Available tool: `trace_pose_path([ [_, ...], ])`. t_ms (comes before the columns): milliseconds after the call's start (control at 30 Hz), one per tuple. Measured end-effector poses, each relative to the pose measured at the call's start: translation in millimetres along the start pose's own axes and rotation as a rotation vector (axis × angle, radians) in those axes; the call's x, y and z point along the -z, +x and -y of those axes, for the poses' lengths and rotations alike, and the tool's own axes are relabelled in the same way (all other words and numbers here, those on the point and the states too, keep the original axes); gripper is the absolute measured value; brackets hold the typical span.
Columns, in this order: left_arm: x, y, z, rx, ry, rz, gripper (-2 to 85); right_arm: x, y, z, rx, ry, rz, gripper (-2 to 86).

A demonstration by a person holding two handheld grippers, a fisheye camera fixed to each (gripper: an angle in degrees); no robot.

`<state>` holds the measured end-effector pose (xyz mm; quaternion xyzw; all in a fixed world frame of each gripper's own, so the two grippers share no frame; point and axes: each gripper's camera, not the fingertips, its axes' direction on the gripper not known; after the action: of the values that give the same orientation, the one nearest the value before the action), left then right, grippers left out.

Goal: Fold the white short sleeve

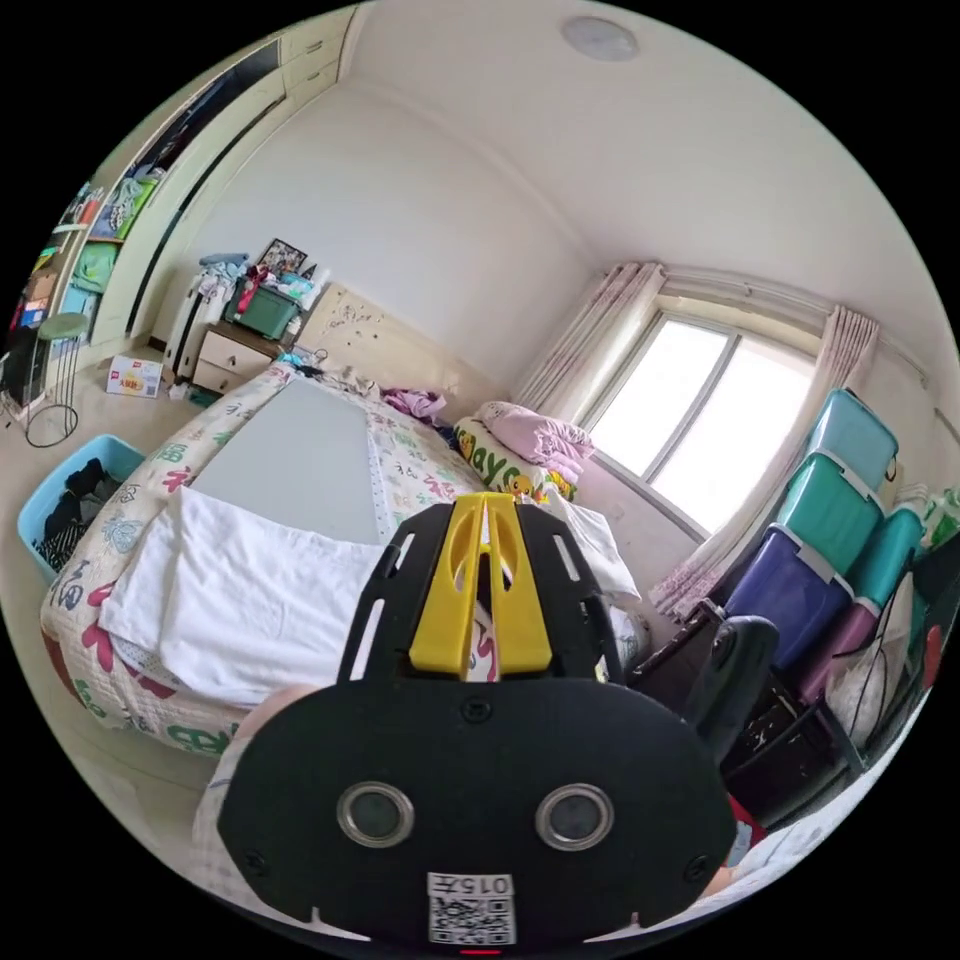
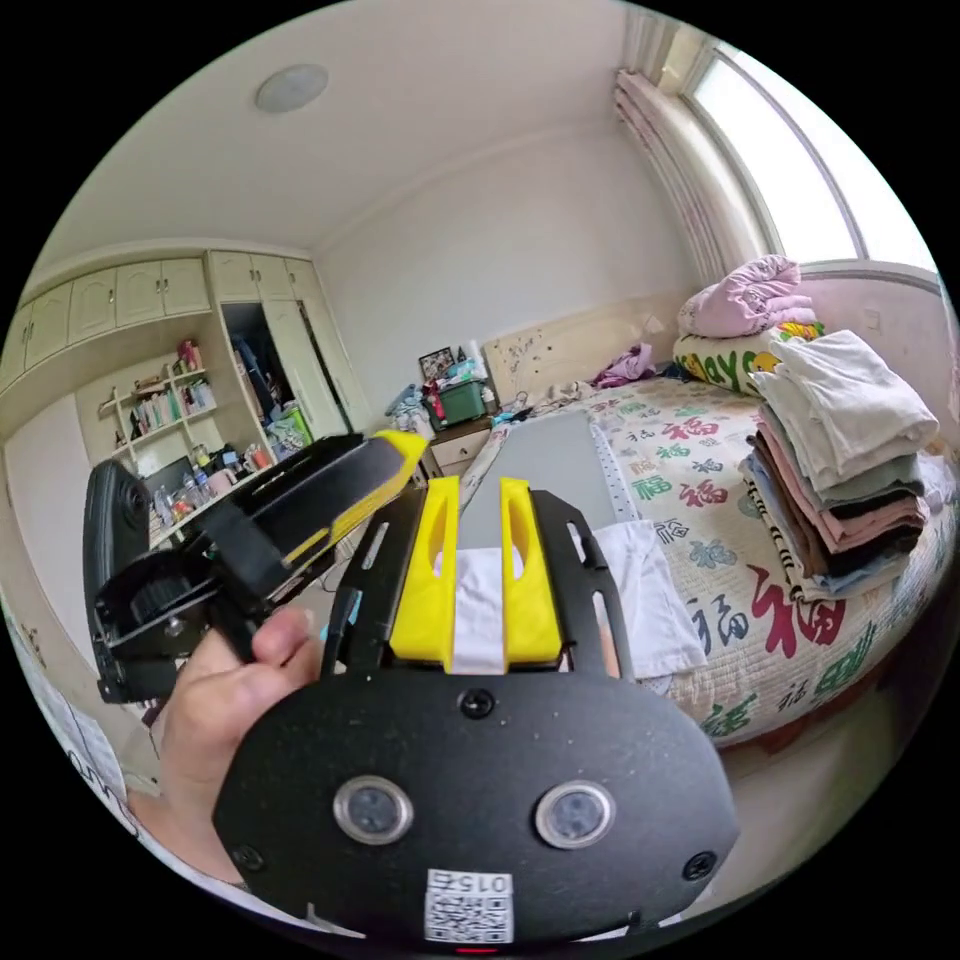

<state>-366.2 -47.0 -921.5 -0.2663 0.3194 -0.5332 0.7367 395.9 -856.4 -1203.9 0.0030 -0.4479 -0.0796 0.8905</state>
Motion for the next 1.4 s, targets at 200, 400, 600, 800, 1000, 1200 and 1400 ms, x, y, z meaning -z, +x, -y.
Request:
trace_pose_path([
  [200,20,-88,38,-0.227,0.007,-0.052,-0.6,-44,33,-68,0.228,0.015,-0.003,0.4],
  [400,-11,-239,101,-0.167,-0.154,-0.069,3.1,-157,108,-105,0.189,-0.175,0.015,4.5],
  [600,-108,-388,122,0.172,-0.419,-0.004,13.6,-330,224,-154,-0.127,-0.521,0.141,11.7],
  [800,-180,-455,133,0.332,-0.494,0.044,14.0,-451,287,-225,-0.364,-0.661,0.124,11.7],
  [1000,-218,-476,157,0.296,-0.591,0.081,12.9,-520,277,-275,-0.339,-0.778,0.114,7.2],
  [1200,-217,-483,177,0.274,-0.564,0.054,13.5,-547,251,-306,-0.290,-0.775,0.078,1.5],
  [1400,-238,-498,184,0.277,-0.625,0.032,10.6,-555,225,-322,-0.305,-0.716,0.097,0.3],
])
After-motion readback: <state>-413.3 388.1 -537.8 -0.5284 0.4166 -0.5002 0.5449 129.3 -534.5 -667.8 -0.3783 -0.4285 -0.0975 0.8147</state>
